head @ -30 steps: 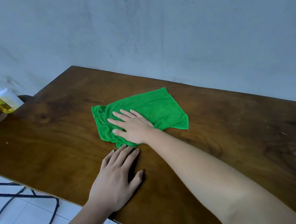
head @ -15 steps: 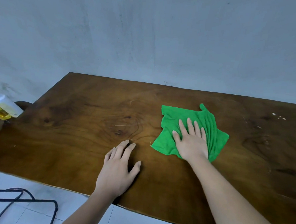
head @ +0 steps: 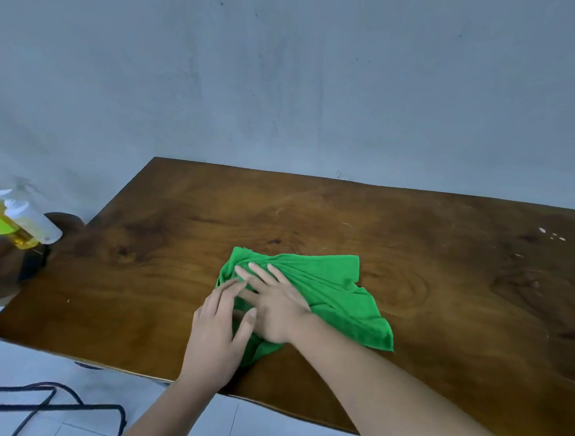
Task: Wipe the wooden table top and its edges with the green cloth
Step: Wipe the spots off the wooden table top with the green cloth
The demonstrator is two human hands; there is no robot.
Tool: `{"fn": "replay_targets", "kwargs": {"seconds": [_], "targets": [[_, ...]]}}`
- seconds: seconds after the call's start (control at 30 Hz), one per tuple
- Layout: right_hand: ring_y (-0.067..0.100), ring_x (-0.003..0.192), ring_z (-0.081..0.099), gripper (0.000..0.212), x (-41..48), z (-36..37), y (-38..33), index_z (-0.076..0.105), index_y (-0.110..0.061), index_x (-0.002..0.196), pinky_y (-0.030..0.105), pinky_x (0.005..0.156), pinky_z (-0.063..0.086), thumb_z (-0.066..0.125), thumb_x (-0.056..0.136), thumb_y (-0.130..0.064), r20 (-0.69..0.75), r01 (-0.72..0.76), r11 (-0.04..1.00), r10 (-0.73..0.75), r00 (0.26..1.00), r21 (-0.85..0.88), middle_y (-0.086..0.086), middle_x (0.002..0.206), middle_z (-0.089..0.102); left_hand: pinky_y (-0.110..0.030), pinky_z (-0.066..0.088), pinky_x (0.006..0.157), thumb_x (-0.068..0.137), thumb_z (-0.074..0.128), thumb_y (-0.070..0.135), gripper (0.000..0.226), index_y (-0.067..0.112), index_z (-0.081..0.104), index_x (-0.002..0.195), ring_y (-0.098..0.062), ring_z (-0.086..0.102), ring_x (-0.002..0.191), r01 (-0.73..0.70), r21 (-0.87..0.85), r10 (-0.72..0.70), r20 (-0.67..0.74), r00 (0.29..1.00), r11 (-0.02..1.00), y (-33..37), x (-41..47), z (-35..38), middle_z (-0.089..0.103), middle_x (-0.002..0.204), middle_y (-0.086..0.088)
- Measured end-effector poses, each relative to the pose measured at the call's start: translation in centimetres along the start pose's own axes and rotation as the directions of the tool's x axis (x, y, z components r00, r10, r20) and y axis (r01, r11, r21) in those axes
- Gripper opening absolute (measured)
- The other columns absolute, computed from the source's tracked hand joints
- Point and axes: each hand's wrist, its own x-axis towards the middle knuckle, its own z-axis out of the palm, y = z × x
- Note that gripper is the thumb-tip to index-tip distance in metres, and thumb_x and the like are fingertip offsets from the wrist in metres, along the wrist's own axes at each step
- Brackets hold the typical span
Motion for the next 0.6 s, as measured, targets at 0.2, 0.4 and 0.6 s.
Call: {"fn": "replay_targets", "kwargs": {"seconds": [0.2,0.4,0.6], "targets": [[0.018,0.171,-0.011,0.082,6.8,-2.6,5.9,0.004,-0.048,0.174,0.053,0.138,-0.004,0.006,0.103,-0.088,-0.04,-0.161,0.984,0.165,0.986,0.083,-0.01,0.183,-0.012,-0.041,0.038,0.124,0.107,0.052,0.061,0.057,0.036,0.047,0.158,-0.01,0.044,0.153,-0.037,0.171,0.025,0.075,0.997,0.985,-5.3,-0.4,-1.9,0.043,0.164,0.019],[0.021,0.171,-0.008,0.084,5.7,-3.8,15.6,-0.001,-0.047,0.174,0.053,0.138,-0.003,0.002,0.101,-0.089,-0.117,-0.451,0.881,0.468,0.876,0.144,-0.006,0.183,-0.012,-0.037,0.023,0.133,0.105,0.038,0.075,0.07,0.043,0.038,0.167,-0.006,0.019,0.166,-0.085,0.273,0.047,0.142,0.989,0.958,-7.0,0.2,-2.2,0.026,0.178,0.021],[0.024,0.172,-0.004,0.089,-0.6,-2.4,23.7,0.002,-0.042,0.176,0.052,0.138,0.001,0.0,0.1,-0.087,-0.115,-0.758,0.608,0.792,0.599,0.236,-0.002,0.186,-0.007,-0.041,0.004,0.139,0.102,0.01,0.087,0.083,0.046,0.019,0.173,-0.003,-0.01,0.168,-0.109,0.362,0.037,0.201,0.979,0.926,-7.0,1.1,-1.9,0.005,0.183,0.02]]}}
